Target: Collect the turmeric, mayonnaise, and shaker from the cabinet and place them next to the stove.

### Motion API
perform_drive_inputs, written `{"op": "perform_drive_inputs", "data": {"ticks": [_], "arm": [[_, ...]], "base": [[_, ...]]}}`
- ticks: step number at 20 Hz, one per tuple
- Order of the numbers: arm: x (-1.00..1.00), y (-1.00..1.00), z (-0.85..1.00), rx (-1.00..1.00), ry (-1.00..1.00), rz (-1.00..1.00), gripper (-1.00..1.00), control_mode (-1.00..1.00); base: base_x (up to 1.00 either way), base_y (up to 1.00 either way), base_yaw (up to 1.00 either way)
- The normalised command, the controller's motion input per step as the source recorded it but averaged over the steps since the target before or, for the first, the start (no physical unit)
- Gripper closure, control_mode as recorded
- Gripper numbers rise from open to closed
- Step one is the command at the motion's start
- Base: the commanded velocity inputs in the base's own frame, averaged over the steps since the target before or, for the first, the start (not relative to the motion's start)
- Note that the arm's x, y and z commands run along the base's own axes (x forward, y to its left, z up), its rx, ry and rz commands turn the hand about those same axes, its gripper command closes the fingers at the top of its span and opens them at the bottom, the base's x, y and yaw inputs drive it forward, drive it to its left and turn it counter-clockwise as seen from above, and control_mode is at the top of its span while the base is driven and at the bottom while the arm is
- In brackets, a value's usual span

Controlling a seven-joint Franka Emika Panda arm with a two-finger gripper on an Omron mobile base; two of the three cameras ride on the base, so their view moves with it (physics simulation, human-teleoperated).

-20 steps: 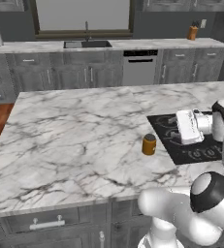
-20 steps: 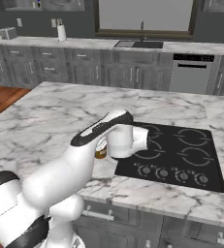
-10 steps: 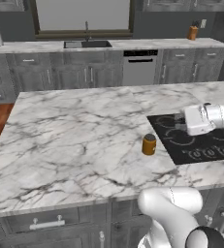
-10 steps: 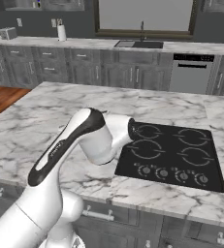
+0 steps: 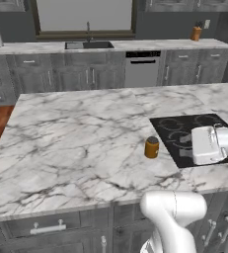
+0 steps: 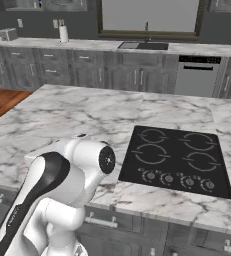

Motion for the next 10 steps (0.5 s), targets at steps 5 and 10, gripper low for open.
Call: {"op": "perform_drive_inputs", "data": {"ticks": [5,10], "arm": [[-0.2,0.04,-0.06,-0.01,-0.01,0.0,-1.0,1.0],[0.0,0.0,0.0,0.0,0.0,0.0,-1.0,1.0]], "base": [[-0.8,0.42,0.06],[-0.52,1.0,0.01]]}}
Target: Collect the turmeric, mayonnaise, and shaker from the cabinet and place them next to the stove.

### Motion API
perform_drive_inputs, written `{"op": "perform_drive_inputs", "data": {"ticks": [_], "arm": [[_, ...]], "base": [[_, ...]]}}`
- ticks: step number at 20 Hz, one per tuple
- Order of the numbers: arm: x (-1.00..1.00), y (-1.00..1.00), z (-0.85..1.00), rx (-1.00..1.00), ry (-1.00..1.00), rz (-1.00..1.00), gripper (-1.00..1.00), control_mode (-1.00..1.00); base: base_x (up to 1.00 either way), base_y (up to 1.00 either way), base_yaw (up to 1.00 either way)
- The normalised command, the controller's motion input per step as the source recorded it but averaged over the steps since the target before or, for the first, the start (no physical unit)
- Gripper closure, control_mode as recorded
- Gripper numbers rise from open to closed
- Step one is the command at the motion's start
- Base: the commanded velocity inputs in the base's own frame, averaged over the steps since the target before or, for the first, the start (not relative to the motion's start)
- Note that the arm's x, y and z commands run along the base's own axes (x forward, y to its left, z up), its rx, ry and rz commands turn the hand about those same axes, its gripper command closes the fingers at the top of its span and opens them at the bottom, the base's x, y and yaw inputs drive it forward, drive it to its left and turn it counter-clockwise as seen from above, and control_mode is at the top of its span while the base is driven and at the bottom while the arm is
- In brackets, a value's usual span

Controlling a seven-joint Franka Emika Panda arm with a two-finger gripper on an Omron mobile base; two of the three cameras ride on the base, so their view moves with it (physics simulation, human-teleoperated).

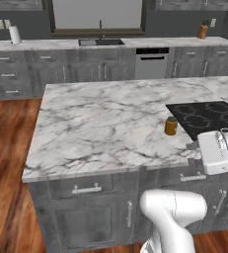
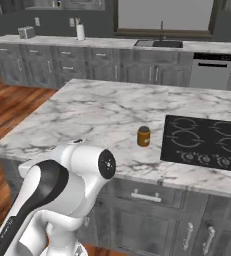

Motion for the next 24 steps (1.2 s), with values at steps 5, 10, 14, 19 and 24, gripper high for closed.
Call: {"op": "perform_drive_inputs", "data": {"ticks": [5,10,14,19,24], "arm": [[0.0,0.0,0.0,0.0,0.0,0.0,-1.0,1.0],[0.0,0.0,0.0,0.0,0.0,0.0,-1.0,1.0],[0.0,0.0,0.0,0.0,0.0,0.0,-1.0,1.0],[0.0,0.0,0.0,0.0,0.0,0.0,-1.0,1.0],[0.0,0.0,0.0,0.0,0.0,0.0,-1.0,1.0]], "base": [[-0.19,1.0,0.0],[-0.05,1.0,0.0],[-0.01,1.0,-0.01],[0.0,1.0,-0.02],[0.1,1.0,-0.03]]}}
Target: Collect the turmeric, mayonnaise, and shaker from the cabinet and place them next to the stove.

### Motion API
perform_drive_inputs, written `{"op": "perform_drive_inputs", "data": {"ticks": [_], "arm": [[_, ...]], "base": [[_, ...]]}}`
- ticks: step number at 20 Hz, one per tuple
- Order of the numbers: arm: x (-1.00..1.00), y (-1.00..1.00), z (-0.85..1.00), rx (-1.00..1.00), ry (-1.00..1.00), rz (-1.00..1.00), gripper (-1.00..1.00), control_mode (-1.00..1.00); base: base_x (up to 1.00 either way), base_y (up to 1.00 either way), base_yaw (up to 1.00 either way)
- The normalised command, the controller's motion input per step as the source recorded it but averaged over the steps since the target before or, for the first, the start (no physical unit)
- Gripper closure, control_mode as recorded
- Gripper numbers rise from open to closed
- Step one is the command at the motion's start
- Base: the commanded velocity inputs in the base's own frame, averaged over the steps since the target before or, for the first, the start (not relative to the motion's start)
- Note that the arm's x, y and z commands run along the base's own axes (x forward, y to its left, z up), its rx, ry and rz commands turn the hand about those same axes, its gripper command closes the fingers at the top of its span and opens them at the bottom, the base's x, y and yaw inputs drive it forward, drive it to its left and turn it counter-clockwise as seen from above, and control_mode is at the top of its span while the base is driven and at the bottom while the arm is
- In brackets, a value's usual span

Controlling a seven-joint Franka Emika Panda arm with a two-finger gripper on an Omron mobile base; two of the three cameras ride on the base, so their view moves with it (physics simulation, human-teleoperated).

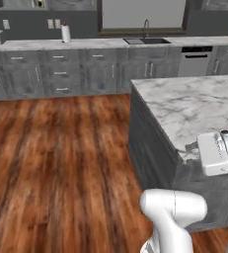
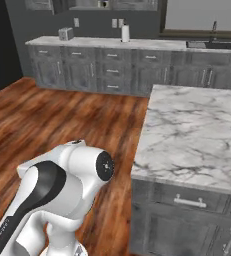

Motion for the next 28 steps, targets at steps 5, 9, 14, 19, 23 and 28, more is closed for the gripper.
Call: {"op": "perform_drive_inputs", "data": {"ticks": [5,9,14,19,23,28], "arm": [[0.0,0.0,0.0,0.0,0.0,0.0,-1.0,1.0],[0.0,0.0,0.0,0.0,0.0,0.0,-1.0,1.0],[0.0,0.0,0.0,0.0,0.0,0.0,-1.0,1.0],[0.0,0.0,0.0,0.0,0.0,0.0,-1.0,1.0],[0.0,0.0,0.0,0.0,0.0,0.0,-1.0,1.0],[0.0,0.0,0.0,0.0,0.0,0.0,-1.0,1.0]], "base": [[0.31,1.0,-0.06],[0.45,1.0,-0.06],[0.72,1.0,-0.07],[0.96,0.96,-0.05],[1.0,0.65,-0.02],[1.0,0.17,0.0]]}}
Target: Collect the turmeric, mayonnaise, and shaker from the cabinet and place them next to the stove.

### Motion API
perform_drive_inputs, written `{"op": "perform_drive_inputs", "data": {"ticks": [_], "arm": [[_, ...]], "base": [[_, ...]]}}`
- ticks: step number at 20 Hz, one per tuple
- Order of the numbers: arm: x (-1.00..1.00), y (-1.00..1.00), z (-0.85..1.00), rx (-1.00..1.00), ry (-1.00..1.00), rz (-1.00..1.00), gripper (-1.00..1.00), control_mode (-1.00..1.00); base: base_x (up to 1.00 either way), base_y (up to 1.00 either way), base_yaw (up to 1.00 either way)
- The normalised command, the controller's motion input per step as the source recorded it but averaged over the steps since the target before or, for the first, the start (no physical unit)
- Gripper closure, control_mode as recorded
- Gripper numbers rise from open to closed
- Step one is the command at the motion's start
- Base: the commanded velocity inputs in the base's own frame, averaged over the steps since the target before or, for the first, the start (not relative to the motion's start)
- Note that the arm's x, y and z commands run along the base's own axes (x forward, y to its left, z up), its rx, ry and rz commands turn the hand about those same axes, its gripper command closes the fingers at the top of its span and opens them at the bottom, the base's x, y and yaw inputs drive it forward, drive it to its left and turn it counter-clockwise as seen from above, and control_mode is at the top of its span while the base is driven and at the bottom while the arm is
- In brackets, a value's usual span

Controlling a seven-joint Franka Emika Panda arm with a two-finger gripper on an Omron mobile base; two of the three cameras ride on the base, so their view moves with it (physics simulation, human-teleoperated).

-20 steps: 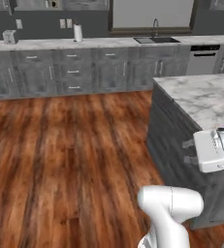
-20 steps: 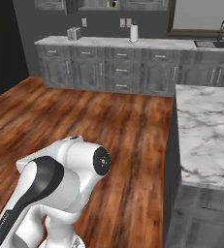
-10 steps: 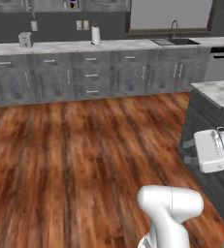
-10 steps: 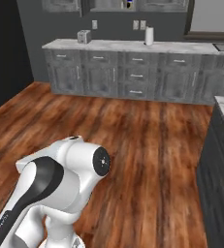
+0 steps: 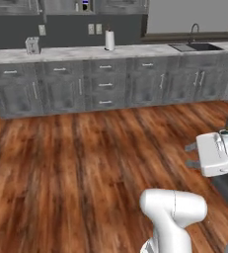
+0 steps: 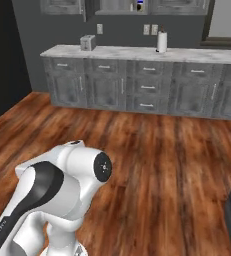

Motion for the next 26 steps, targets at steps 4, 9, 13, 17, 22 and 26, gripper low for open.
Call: {"op": "perform_drive_inputs", "data": {"ticks": [4,9,13,17,22,26], "arm": [[0.0,0.0,0.0,0.0,0.0,0.0,-1.0,1.0],[0.0,0.0,0.0,0.0,0.0,0.0,-1.0,1.0],[0.0,0.0,0.0,0.0,0.0,0.0,-1.0,1.0],[0.0,0.0,0.0,0.0,0.0,0.0,-1.0,1.0],[0.0,0.0,0.0,0.0,0.0,0.0,-1.0,1.0],[0.0,0.0,0.0,0.0,0.0,0.0,-1.0,1.0]], "base": [[1.0,0.0,0.01],[1.0,0.0,0.03],[1.0,0.0,0.05],[1.0,-0.08,0.08],[1.0,-0.08,0.09],[1.0,-0.13,0.1]]}}
